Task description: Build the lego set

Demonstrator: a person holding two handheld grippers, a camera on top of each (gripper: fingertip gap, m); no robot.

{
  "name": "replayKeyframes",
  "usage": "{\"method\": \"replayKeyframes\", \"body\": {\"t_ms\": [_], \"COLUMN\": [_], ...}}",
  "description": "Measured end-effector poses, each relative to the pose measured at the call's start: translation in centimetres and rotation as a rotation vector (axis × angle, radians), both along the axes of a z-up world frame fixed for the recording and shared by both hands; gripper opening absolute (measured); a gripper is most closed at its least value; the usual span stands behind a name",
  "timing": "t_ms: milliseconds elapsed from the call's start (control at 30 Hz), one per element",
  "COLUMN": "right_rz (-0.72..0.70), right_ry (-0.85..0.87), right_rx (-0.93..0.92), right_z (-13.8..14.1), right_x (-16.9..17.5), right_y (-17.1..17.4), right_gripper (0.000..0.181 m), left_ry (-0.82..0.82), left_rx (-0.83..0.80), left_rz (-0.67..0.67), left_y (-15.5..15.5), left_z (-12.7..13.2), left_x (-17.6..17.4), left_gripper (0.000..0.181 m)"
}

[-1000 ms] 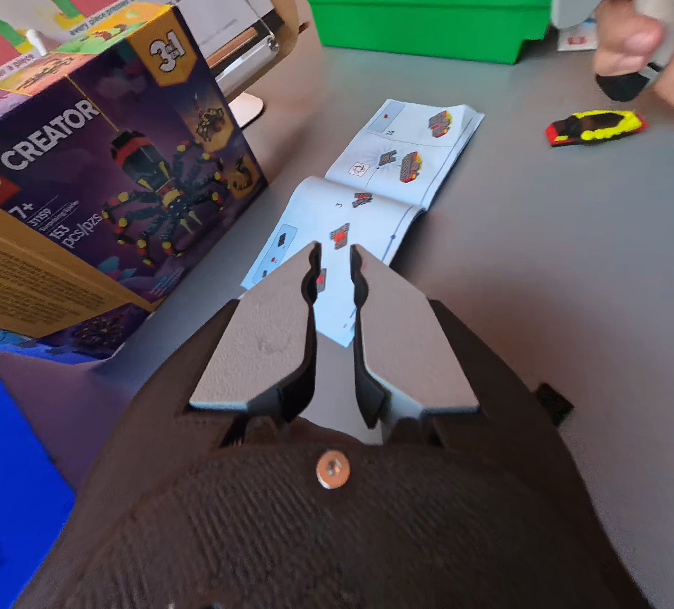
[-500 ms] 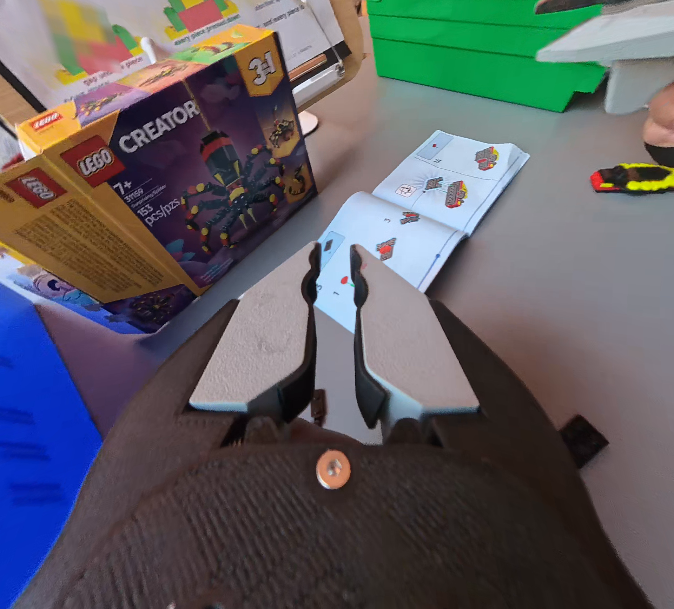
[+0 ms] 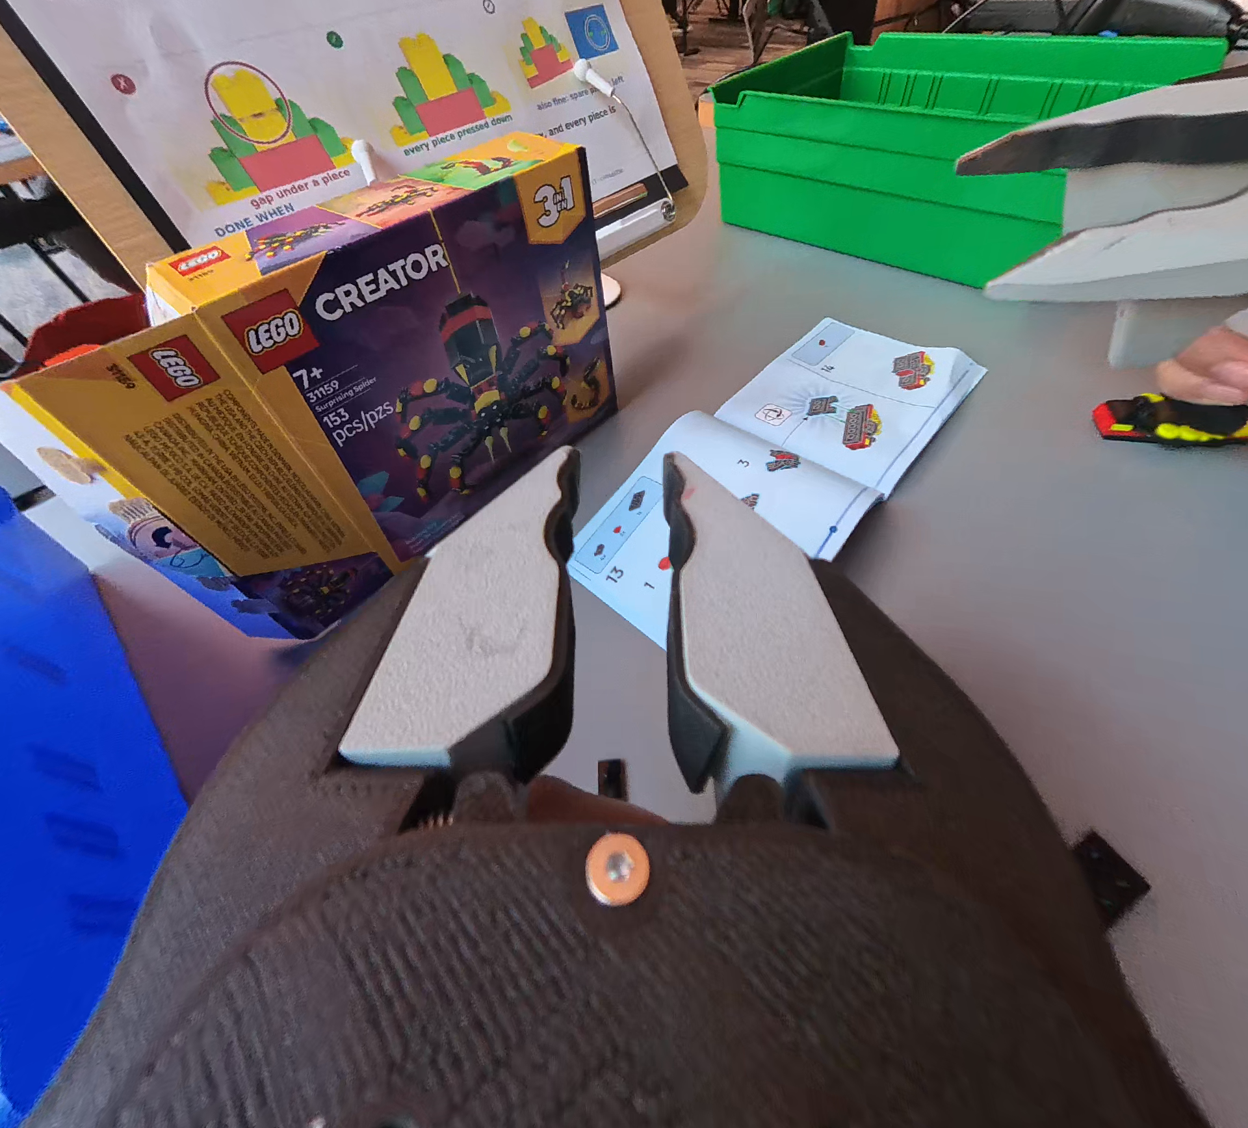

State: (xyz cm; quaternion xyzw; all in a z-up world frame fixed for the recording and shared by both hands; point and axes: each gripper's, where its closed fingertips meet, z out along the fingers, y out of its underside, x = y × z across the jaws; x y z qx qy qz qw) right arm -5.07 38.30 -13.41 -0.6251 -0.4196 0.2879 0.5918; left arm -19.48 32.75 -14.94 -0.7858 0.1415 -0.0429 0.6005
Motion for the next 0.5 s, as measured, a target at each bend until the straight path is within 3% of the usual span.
{"method": "replayKeyframes", "body": {"t_ms": [167, 267, 433, 500], "right_rz": [0.004, 0.034, 0.12, 0.186], "right_ry": [-0.084, -0.117, -0.107, -0.053], "right_rx": [0.039, 0.046, -0.067, -0.117], "right_z": [-1.2, -1.7, -2.4, -1.4], "right_x": [-0.8, -0.7, -1.2, -1.2], "right_y": [-0.9, -1.3, -2.1, -3.3], "right_gripper": [0.084, 0.075, 0.079, 0.079], "left_ry": [-0.003, -0.028, -0.009, -0.057], "left_rx": [0.017, 0.012, 0.022, -0.01], "left_rz": [0.049, 0.043, 0.002, -0.031], "left_y": [0.2, -0.3, -1.1, -1.7], "left_z": [-0.1, -0.3, -0.1, 0.4], "left_x": [-0.7, -0.5, -0.3, -0.1], "left_gripper": [0.022, 0.023, 0.024, 0.03]}}
